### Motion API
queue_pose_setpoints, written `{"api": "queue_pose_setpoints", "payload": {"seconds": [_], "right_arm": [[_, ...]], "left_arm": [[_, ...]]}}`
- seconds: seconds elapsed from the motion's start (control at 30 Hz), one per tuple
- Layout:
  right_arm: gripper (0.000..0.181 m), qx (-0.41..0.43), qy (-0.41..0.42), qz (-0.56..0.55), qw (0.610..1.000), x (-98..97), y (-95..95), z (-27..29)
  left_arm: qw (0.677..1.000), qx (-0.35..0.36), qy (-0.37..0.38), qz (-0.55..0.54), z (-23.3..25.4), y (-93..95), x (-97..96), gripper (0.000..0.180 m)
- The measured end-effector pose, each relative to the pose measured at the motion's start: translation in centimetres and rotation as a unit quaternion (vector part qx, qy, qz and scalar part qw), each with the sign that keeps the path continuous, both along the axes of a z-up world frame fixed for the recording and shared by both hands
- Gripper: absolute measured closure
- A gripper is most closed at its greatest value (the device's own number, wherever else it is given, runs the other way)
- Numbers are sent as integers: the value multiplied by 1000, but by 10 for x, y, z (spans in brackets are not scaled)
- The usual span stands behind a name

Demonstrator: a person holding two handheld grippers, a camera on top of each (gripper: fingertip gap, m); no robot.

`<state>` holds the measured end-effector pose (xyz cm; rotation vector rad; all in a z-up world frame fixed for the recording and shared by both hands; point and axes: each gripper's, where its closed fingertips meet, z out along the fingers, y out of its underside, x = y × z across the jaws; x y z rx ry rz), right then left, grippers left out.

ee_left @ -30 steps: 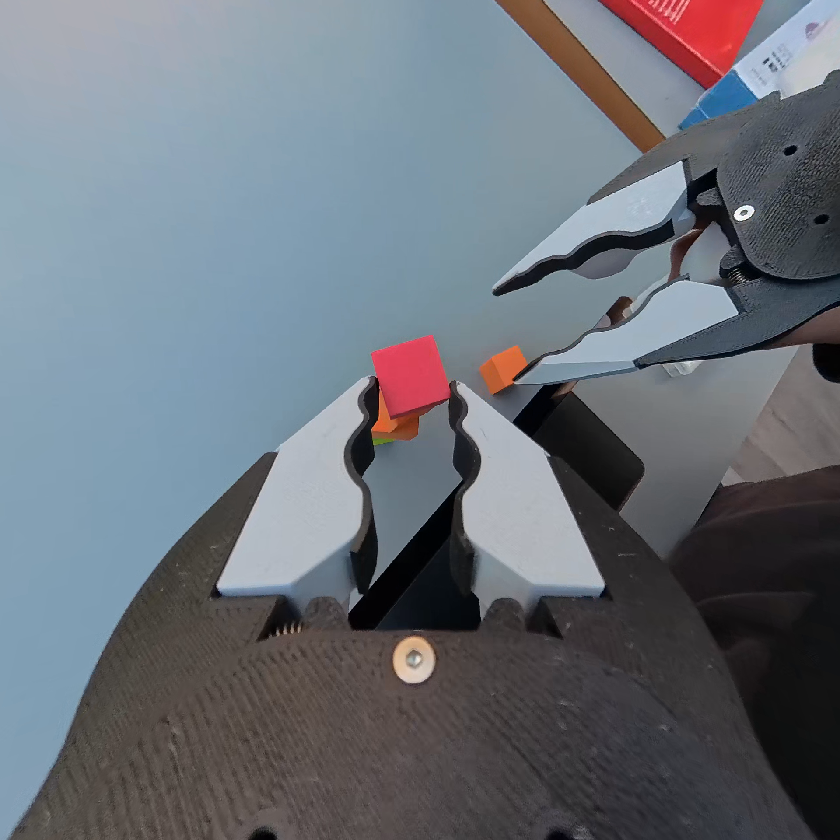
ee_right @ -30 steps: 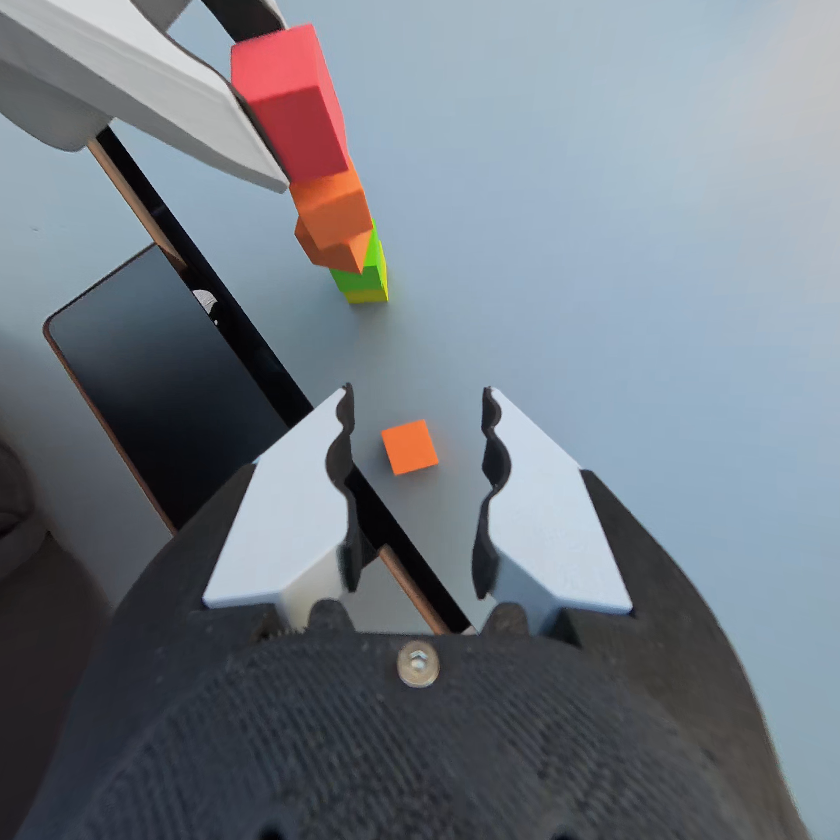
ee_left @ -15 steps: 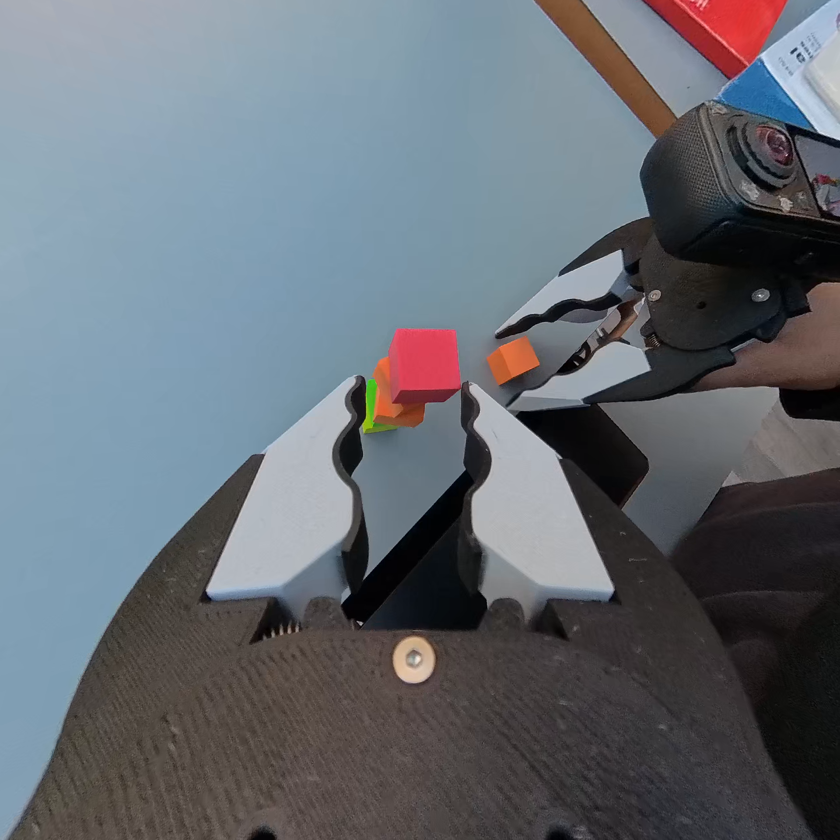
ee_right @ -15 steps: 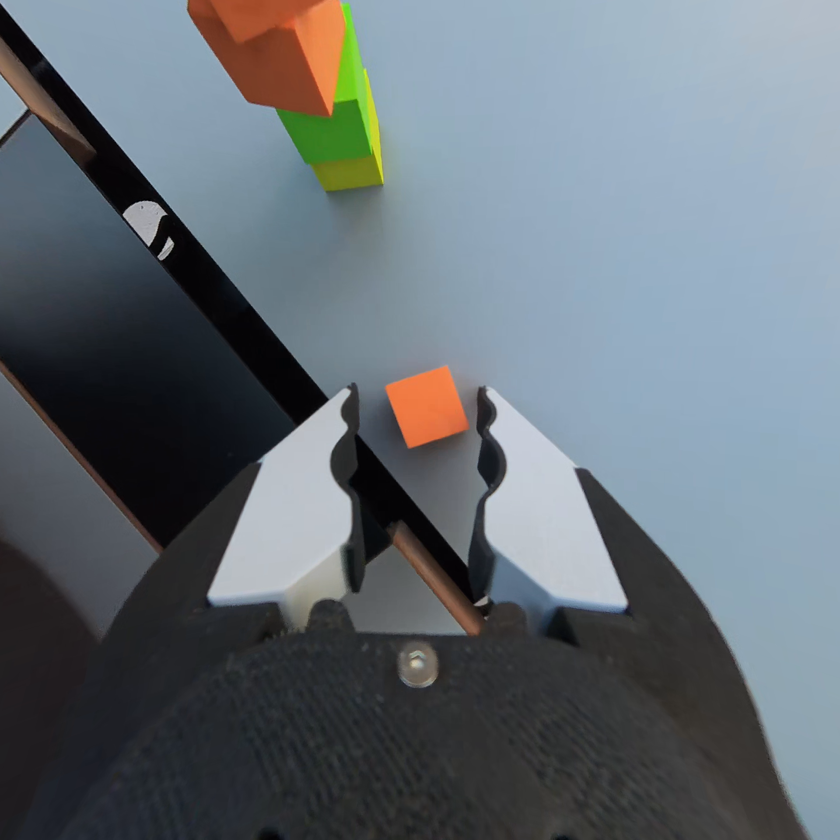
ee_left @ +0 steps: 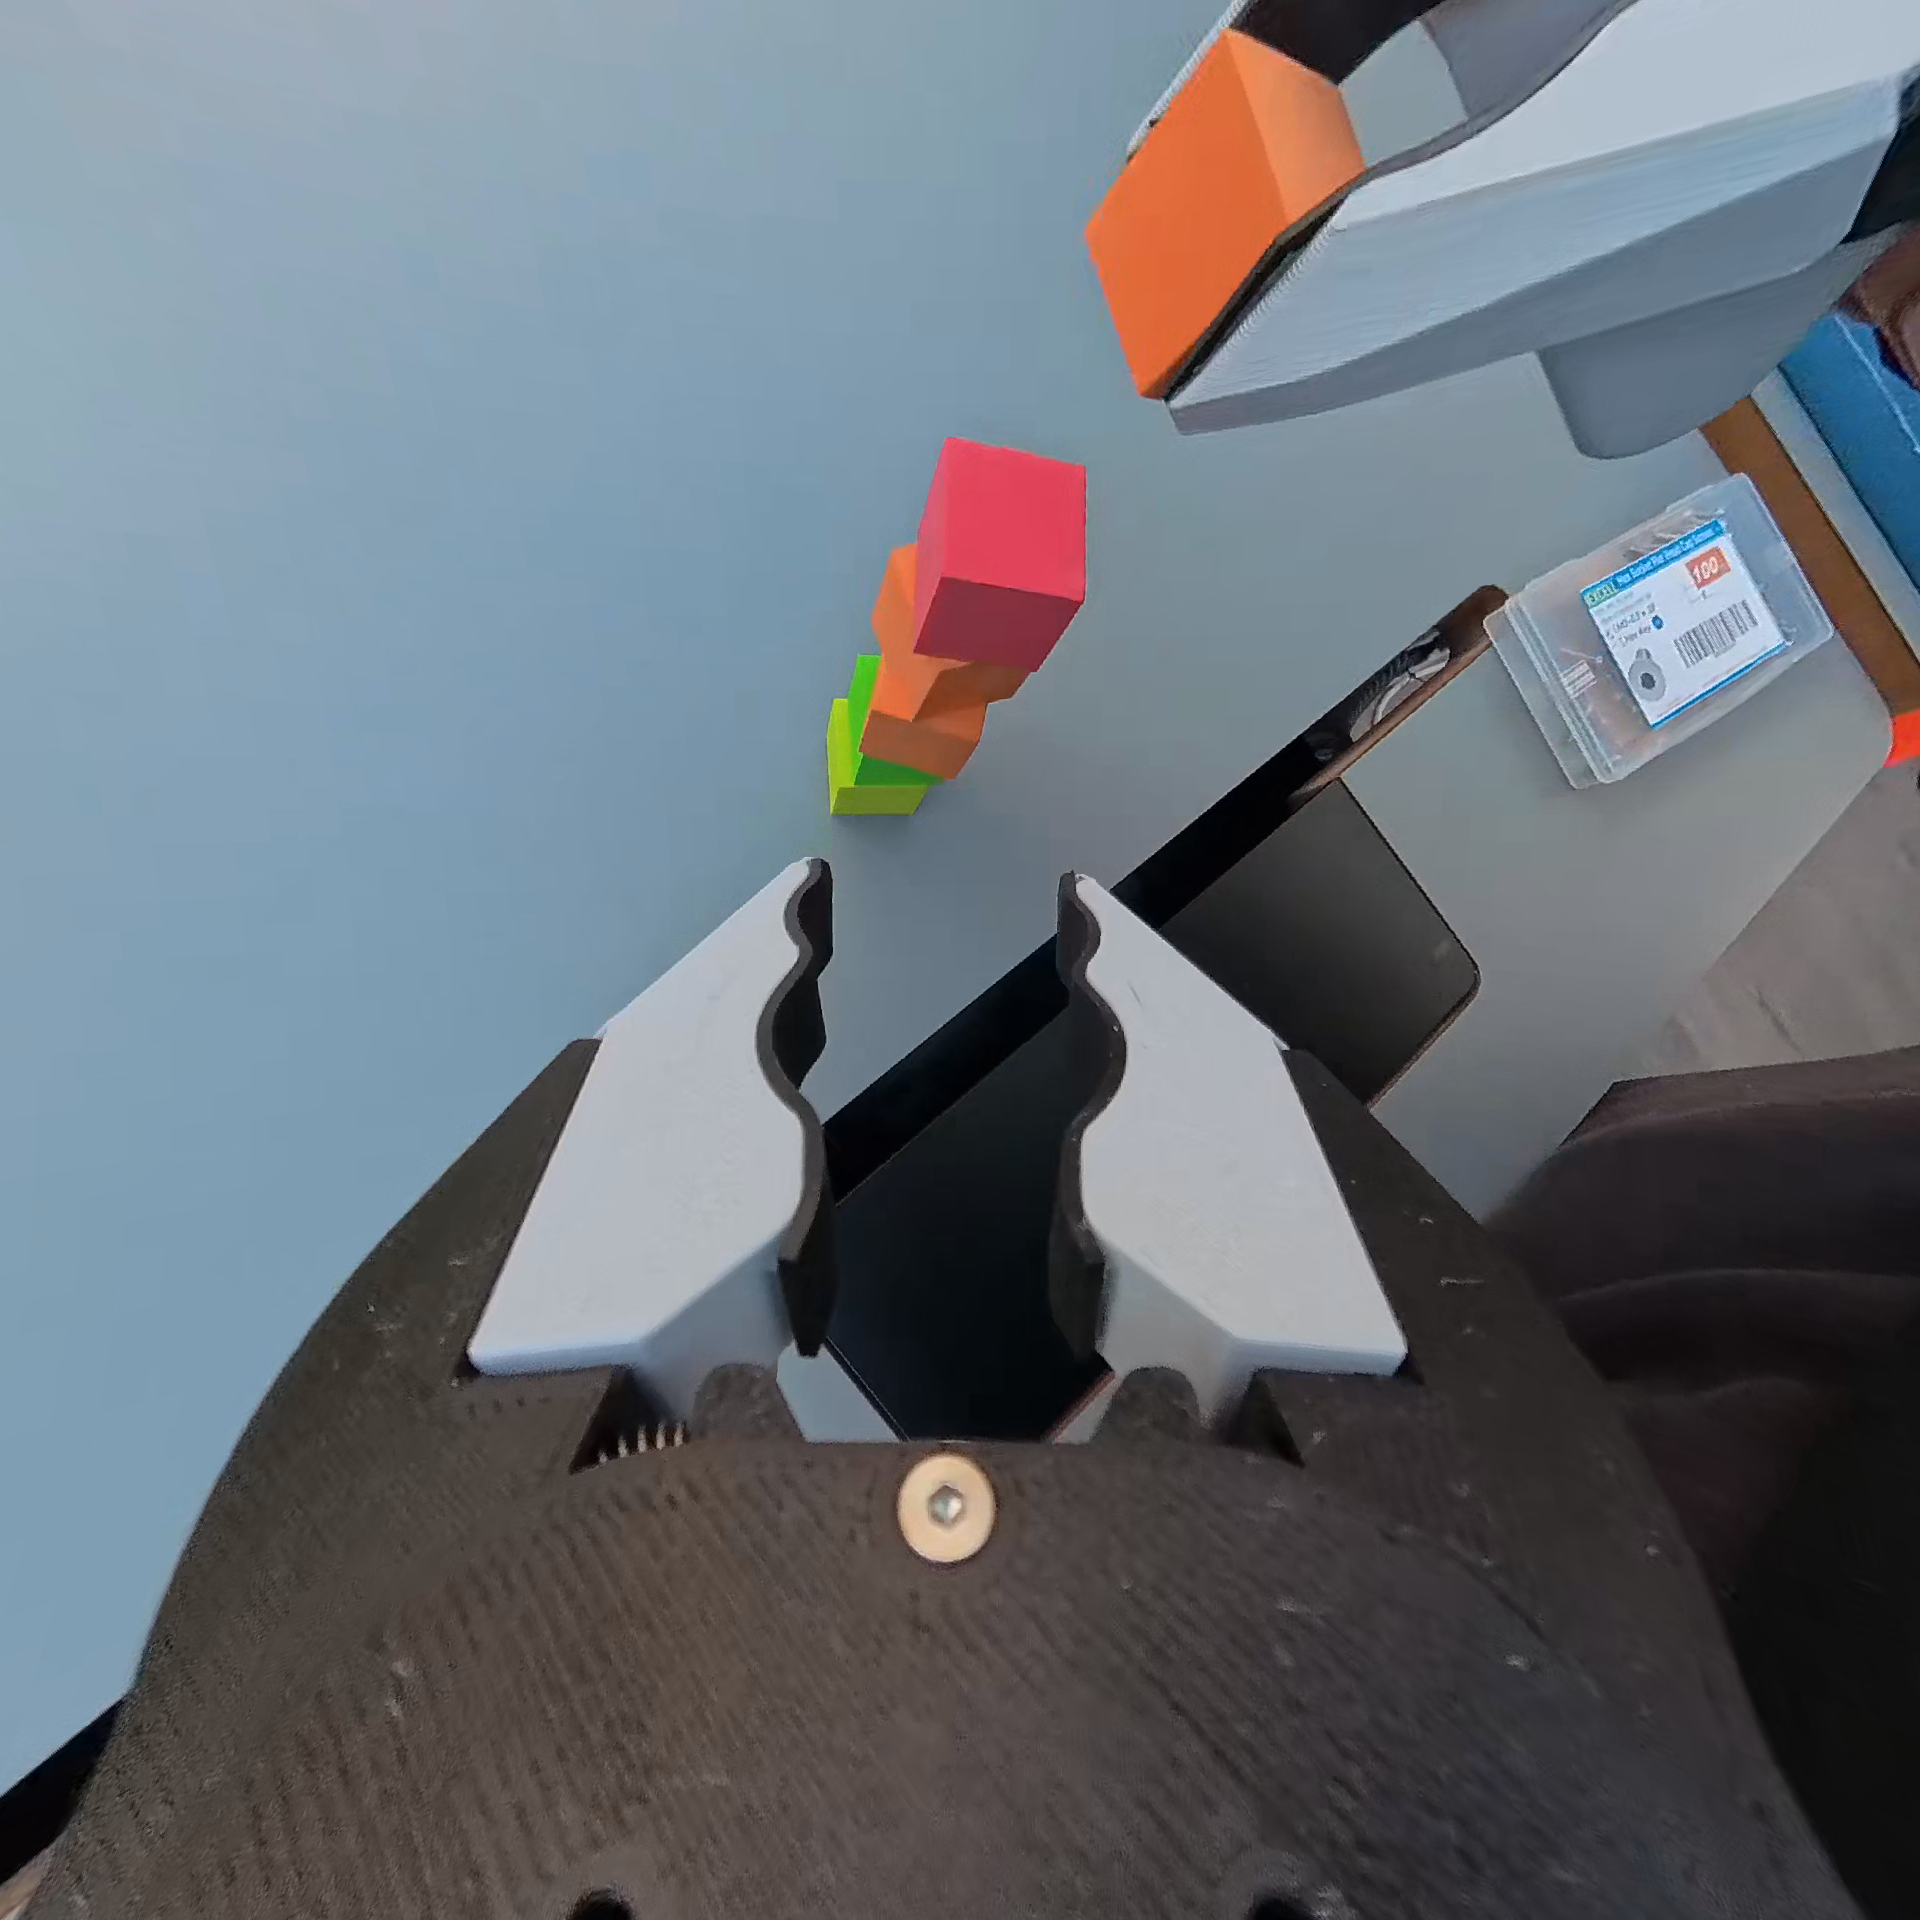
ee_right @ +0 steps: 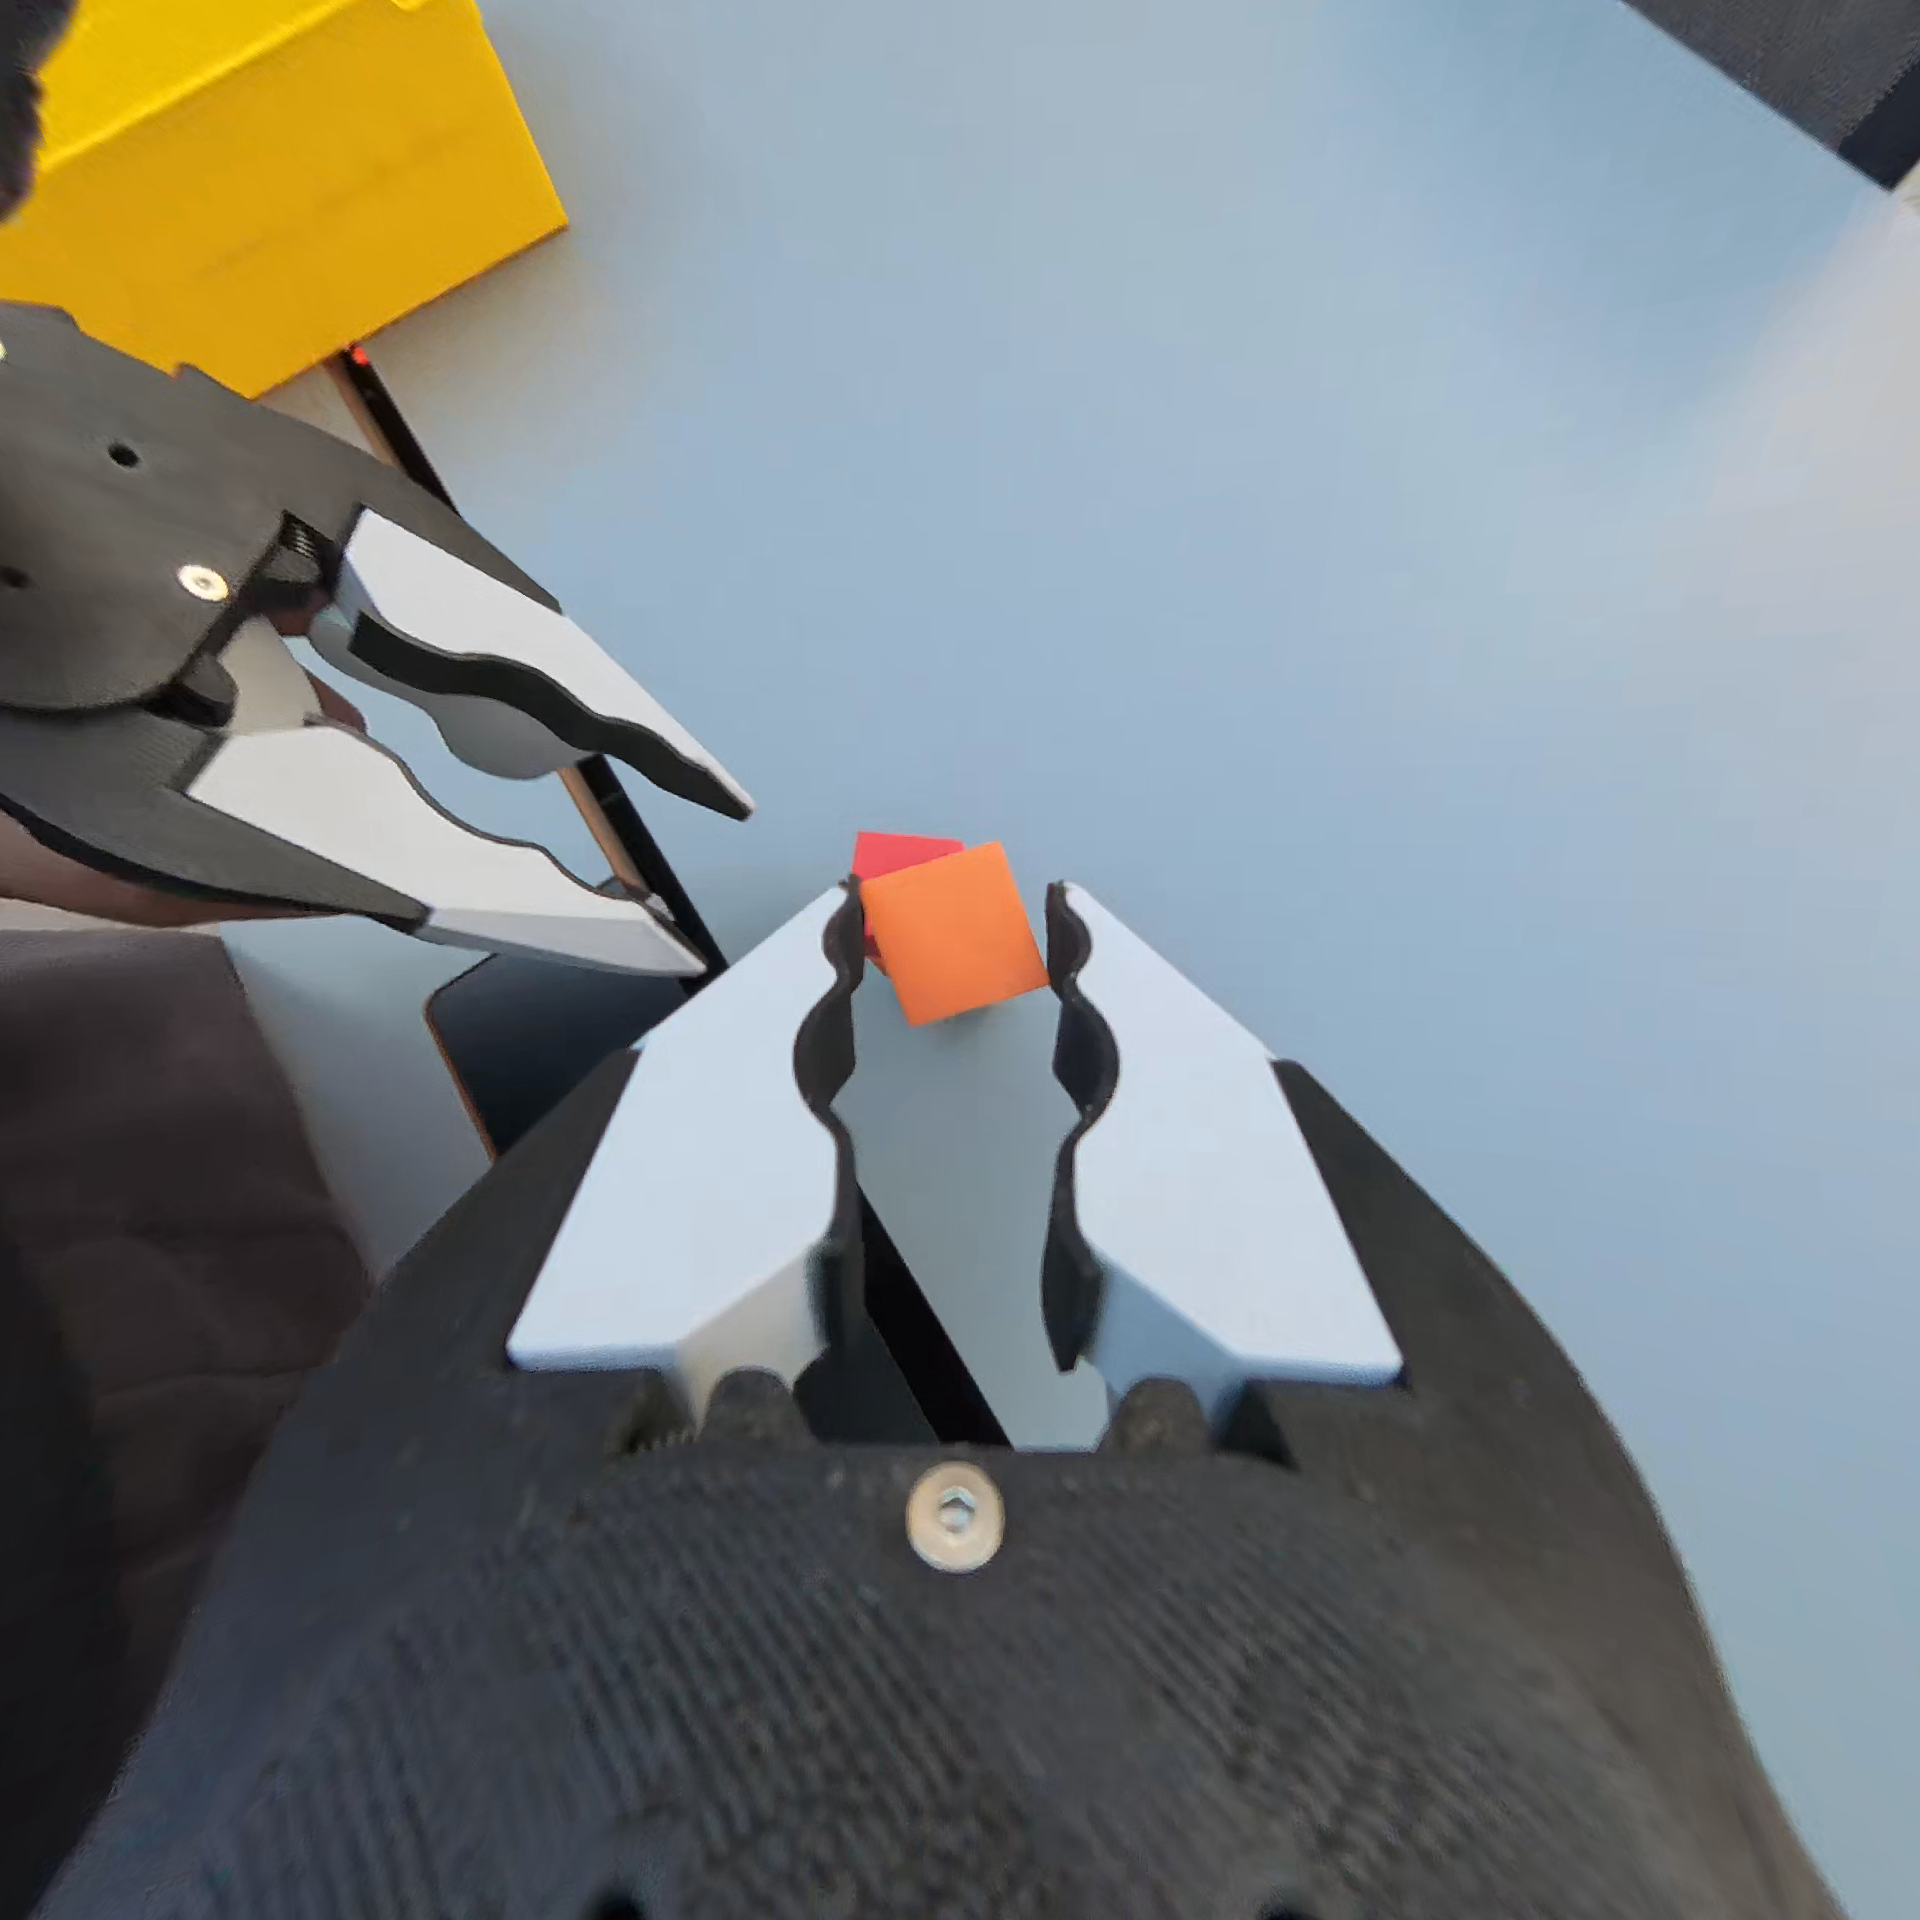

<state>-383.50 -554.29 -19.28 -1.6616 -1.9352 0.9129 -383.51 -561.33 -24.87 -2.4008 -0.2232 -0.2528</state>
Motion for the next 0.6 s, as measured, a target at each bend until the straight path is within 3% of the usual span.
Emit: {"api": "queue_pose_setpoints", "payload": {"seconds": [0.23,0.33,0.47,0.6], "right_arm": [[146,63,-50,47,996,-13,-18,-17],[136,84,-55,51,994,-13,-21,-22],[122,64,-30,31,997,-11,-23,-13],[120,18,-2,-35,999,4,-11,-4]], "left_arm": [[1000,13,6,27,9,-19,-2,137],[999,18,1,40,11,-28,-3,137],[998,21,-8,50,11,-37,-5,137],[999,21,-8,49,12,-46,-6,137]]}}
